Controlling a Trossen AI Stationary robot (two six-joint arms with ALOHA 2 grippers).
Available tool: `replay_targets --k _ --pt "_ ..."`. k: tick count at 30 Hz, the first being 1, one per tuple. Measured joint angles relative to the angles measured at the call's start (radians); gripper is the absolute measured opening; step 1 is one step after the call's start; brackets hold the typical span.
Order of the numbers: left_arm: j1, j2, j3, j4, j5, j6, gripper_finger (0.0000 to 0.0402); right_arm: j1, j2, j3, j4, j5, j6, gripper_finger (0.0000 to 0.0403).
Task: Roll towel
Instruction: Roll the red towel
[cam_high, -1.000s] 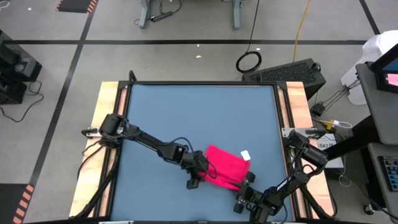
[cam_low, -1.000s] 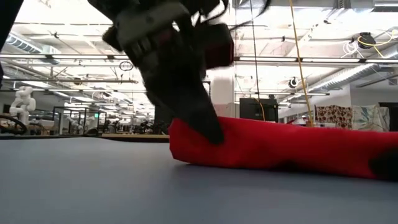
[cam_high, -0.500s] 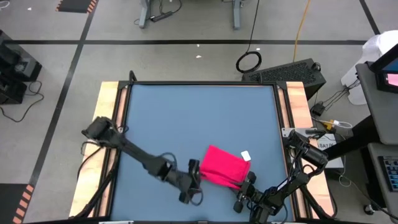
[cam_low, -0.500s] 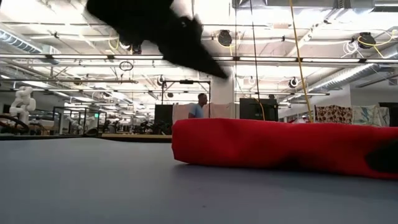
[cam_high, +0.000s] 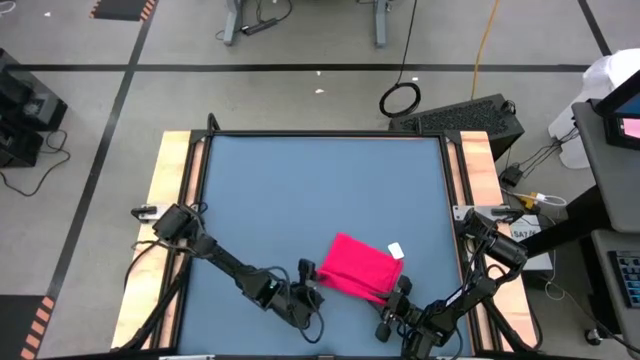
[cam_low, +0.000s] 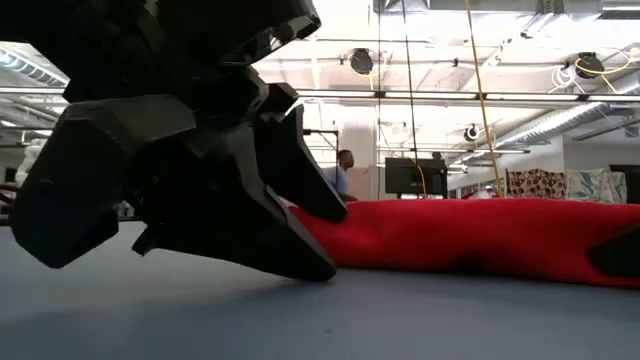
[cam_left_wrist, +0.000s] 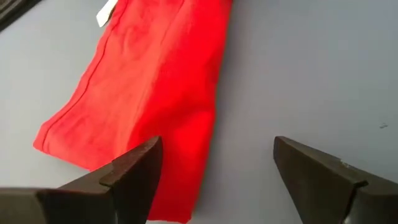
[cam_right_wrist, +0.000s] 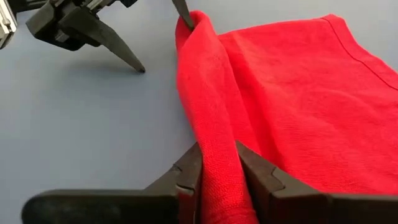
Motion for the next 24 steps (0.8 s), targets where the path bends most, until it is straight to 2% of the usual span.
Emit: replay_targets --k 8,17,24 --pt "0.031 -0.005 -0.002 0.012 -0.014 0.044 0.0313 0.000 0.000 0.000 -0.001 -0.001 0.000 0.0061" --pt "0.049 -0.043 0.001 0.007 0.014 0.074 0.0313 0.000 0.000 0.000 -0.001 -0.001 -0.006 0.0061" --pt "0.076 -0.044 0.001 -0.062 0.091 0.065 0.0313 -0.005 0.000 0.000 0.001 -0.006 -0.016 0.0061"
